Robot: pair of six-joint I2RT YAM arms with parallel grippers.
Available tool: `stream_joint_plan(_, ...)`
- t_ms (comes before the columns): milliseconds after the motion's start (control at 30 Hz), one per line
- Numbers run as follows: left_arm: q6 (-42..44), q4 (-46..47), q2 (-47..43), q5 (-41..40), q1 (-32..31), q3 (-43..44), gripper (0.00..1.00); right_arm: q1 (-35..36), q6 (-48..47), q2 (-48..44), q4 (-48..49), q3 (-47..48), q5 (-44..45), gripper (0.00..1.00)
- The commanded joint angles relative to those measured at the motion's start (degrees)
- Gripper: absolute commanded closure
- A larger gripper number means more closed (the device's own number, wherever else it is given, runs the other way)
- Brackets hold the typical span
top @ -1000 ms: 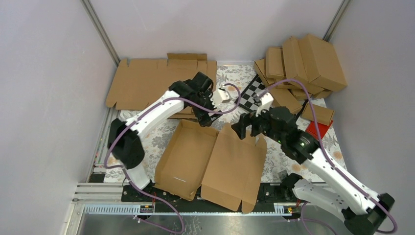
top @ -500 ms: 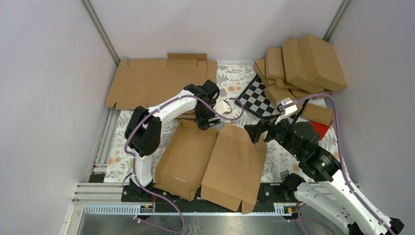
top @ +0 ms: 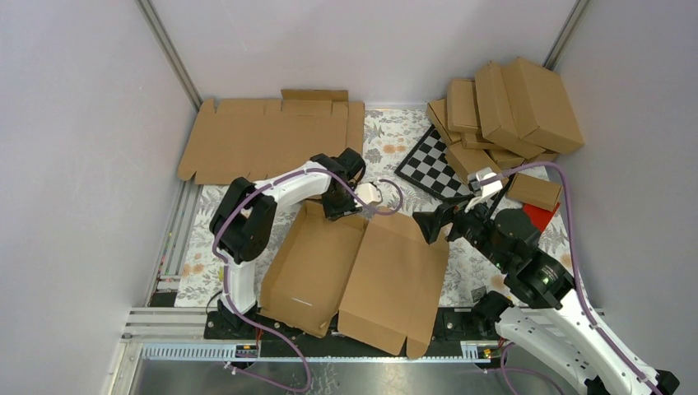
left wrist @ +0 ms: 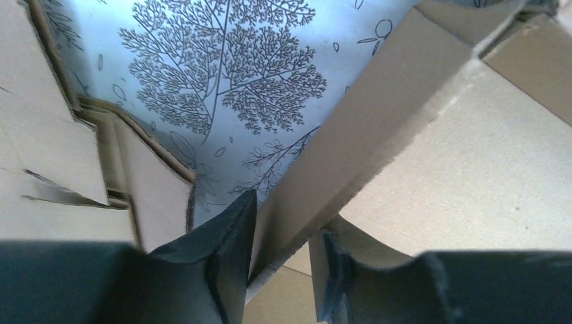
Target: Fold the paper box
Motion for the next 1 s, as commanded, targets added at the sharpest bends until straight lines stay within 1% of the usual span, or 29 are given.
stream_joint_plan(0, -0.72, 1.46, -1.71, 1.09, -0.69, -0.75, 0.72, -0.22, -0.23, -1.29, 1.49, -0.63, 1.01, 0.00)
stream_joint_plan(133, -3.23, -2.26, -3.71, 4.32, -2.54, 0.55, 0.98, -0.19, -0.09, -1.63, 1.90, -1.04, 1.12, 0.01)
stream_joint_plan(167, -4.31, -2.88, -4.49, 4.77, -2.72, 0.68, 1.00, -0.24, -0.11, -1.58, 2.02, -1.05, 1.23, 0.00)
stream_joint_plan(267, -7.41, -3.89, -7.86, 6.36, -2.99, 0.63, 1.00, -0.22, -0.10, -1.21, 2.22, -0.80, 1.32, 0.00)
stream_joint_plan(400, -13.62, -3.92, -13.46, 6.14, -3.26, -0.50, 1.00, -0.22, 0.22, -0.58, 2.26, -0.12, 1.63, 0.00)
stream_joint_plan(600, -29.06, -4.98, -20.31, 6.36, -3.48, -2.18, 1.00, -0.16, 1.38, 0.39, 2.08, -0.12, 2.25, 0.00)
stream_joint_plan(700, -36.15, -5.39, -23.86, 4.68, -3.53, -4.51, 1.00, -0.24, 2.15, 2.47, 0.58, 0.67, 1.68, 0.00)
stream_joint_plan(800, -43.18, -3.68, -29.60, 1.22, -3.49, -7.55, 1.00, -0.19, 2.90, 4.51, -1.80, 2.17, 0.93, 0.00)
stream_joint_plan(967, -51.78, 2.60, -41.66, -0.38, -3.53, -13.07, 1.00, -0.17, 4.10, 4.89, -4.08, 2.89, 3.40, 0.00)
